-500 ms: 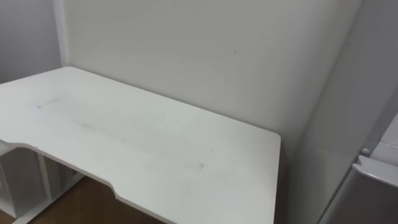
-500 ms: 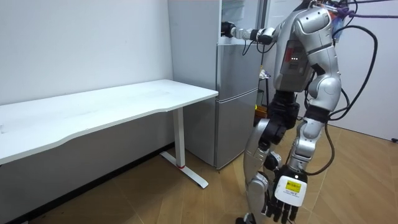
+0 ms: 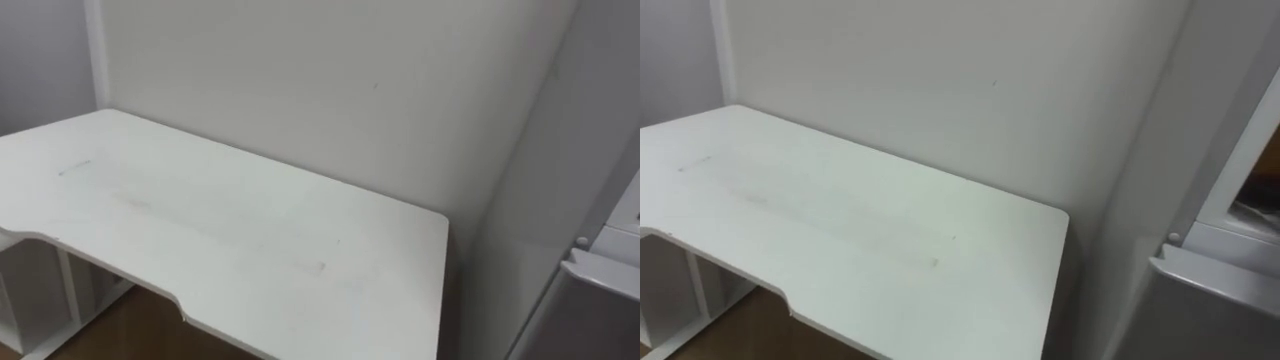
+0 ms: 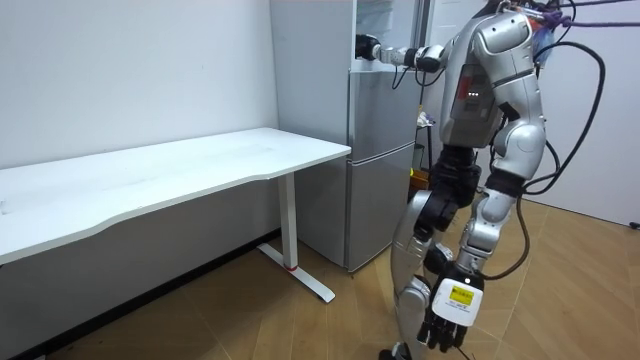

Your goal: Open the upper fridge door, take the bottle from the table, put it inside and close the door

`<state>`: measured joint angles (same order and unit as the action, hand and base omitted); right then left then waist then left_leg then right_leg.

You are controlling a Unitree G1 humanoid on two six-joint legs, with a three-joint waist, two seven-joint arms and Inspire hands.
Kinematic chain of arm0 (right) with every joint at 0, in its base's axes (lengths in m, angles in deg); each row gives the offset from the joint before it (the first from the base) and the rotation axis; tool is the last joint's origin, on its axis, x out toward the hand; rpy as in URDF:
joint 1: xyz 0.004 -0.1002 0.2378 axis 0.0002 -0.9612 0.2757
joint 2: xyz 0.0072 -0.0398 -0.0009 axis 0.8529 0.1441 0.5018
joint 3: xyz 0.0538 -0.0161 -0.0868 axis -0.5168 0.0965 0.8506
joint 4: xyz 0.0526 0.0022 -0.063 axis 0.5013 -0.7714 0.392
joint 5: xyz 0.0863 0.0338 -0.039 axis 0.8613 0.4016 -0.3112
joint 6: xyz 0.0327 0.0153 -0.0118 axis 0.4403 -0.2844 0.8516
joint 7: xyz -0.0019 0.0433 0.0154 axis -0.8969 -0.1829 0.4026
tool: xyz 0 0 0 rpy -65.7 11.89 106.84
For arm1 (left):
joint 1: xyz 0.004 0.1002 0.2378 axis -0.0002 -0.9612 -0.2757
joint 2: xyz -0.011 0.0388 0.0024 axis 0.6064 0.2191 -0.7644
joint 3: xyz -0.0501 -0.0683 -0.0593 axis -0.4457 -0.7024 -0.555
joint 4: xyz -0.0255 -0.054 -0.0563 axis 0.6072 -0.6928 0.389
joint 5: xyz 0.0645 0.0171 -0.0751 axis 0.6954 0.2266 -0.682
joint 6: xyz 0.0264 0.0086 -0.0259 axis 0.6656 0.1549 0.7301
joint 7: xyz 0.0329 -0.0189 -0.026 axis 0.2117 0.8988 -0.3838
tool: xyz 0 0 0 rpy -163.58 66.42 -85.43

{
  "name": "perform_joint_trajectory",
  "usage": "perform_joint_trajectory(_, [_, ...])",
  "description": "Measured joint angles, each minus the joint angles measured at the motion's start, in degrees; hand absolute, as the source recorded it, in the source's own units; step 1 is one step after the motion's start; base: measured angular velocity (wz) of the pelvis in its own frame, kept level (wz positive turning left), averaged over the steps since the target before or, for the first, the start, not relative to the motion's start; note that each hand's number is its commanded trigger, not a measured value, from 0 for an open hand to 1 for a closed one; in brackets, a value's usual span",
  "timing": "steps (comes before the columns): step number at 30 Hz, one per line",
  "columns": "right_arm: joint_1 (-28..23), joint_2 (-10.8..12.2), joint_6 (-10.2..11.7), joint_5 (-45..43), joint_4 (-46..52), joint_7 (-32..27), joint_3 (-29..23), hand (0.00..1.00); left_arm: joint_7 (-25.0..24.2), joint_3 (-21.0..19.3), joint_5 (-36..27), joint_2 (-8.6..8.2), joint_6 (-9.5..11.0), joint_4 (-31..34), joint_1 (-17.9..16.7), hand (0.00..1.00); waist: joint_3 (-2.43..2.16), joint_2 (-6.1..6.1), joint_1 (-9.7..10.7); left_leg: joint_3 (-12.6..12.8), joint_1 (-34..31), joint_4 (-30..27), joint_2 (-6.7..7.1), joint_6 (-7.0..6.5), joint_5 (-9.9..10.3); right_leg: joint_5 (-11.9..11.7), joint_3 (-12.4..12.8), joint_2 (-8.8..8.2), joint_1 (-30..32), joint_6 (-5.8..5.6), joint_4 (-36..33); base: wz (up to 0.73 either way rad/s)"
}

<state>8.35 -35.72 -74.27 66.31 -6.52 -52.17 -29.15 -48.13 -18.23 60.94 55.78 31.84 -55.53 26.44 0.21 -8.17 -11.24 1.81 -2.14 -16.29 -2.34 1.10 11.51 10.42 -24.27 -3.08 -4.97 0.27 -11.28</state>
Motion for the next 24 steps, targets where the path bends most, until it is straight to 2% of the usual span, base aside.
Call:
perform_joint_trajectory(10, [-0.6, 0.0, -0.3, 2.0, 0.6, 3.6, -0.7, 0.0, 1.4, 0.2, 0.0, 0.1, 0.2, -0.3, -0.2, 0.0, -0.15, 0.0, 1.7, 0.6, 3.1, 1.8, 0.11, 0.04, 0.0, 0.0, 0.5, 0.23, -2.9, -0.03, 1.6, -0.02])
perform_joint_trajectory(12, [-2.5, 0.0, -0.2, 1.5, 3.4, 3.3, -1.7, 0.0, 1.7, 0.0, 0.0, 0.07, 0.2, -0.2, -0.1, 0.0, -0.29, 0.22, 1.9, 0.8, 3.1, 1.9, 0.09, 0.04, 0.0, 0.0, 0.6, 0.21, -2.7, -0.04, 1.6, -0.05])
perform_joint_trajectory(13, [-4.5, 0.0, -0.3, 1.5, 6.3, 3.4, -3.1, 0.0, 2.0, -0.5, 0.0, -0.01, 0.1, 0.1, -0.1, 0.0, -0.6, 0.29, 2.0, 1.0, 2.9, 2.0, 0.09, 0.04, 0.0, 0.0, 0.7, 0.2, -2.4, -0.04, 1.6, 0.0])
perform_joint_trajectory(16, [-7.4, 0.0, -0.1, 1.5, 11.3, 3.4, -3.8, 0.0, 3.8, -1.6, 0.0, -0.1, 0.2, 0.9, -0.2, 0.0, -0.91, 0.86, 3.2, 1.0, 3.0, 2.3, 0.08, 0.04, 0.0, 0.0, 0.6, 0.14, -2.4, -0.06, 1.5, 0.0])
perform_joint_trajectory(20, [-9.9, 0.0, 0.2, 1.9, 14.8, 3.5, -3.9, 0.0, 6.4, -2.0, -0.1, -0.55, 1.5, 1.9, 0.0, 0.0, -0.73, 1.35, 3.8, 1.5, 4.3, 3.1, 0.03, 0.06, 0.0, 0.0, 0.8, 0.12, -3.2, -0.1, 1.5, -0.05])
perform_joint_trajectory(24, [-11.5, 0.0, 0.2, 2.1, 17.2, 3.5, -4.1, 0.0, 6.8, -1.9, -0.5, -0.94, 1.8, 1.9, 0.3, 0.0, -0.66, 1.24, 4.9, 1.5, 4.1, 3.1, -0.01, 0.09, 0.0, 0.0, 1.2, 0.2, -2.8, -0.11, 1.5, -0.01])
